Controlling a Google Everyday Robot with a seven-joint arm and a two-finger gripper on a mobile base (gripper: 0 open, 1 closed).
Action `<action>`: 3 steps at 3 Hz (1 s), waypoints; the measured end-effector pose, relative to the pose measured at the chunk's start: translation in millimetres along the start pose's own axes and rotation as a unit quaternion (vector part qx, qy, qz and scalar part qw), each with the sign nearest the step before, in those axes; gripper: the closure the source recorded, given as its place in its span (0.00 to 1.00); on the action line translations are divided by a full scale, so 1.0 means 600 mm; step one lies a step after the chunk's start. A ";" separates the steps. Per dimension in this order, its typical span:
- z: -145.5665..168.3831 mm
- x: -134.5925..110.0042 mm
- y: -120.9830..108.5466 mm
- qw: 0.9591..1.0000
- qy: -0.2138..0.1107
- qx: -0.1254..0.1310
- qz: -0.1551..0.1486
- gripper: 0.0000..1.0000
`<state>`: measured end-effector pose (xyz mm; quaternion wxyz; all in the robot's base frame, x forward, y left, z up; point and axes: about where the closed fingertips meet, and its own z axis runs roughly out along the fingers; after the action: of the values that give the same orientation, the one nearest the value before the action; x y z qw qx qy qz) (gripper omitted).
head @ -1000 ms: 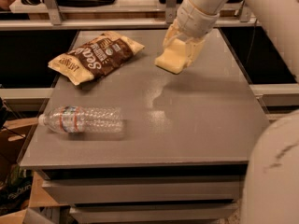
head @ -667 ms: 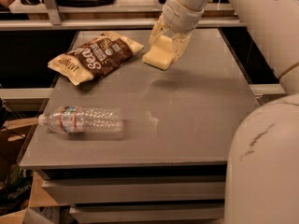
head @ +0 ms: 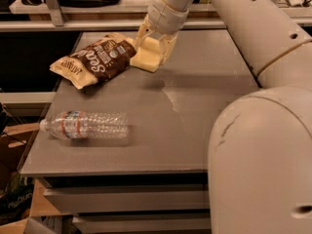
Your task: Move sponge near brown chip bag
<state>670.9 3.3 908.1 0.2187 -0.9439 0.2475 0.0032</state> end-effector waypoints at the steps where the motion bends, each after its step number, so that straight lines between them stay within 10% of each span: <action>1: 0.024 -0.015 -0.027 1.000 -0.017 -0.005 -0.024 1.00; 3: 0.044 -0.034 -0.066 0.998 -0.037 -0.009 -0.048 0.58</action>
Offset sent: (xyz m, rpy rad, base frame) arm -0.0092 0.0475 0.0034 -0.0283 0.0674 0.1672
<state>674.2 54.9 902.9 0.2188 -0.9560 0.1931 0.0301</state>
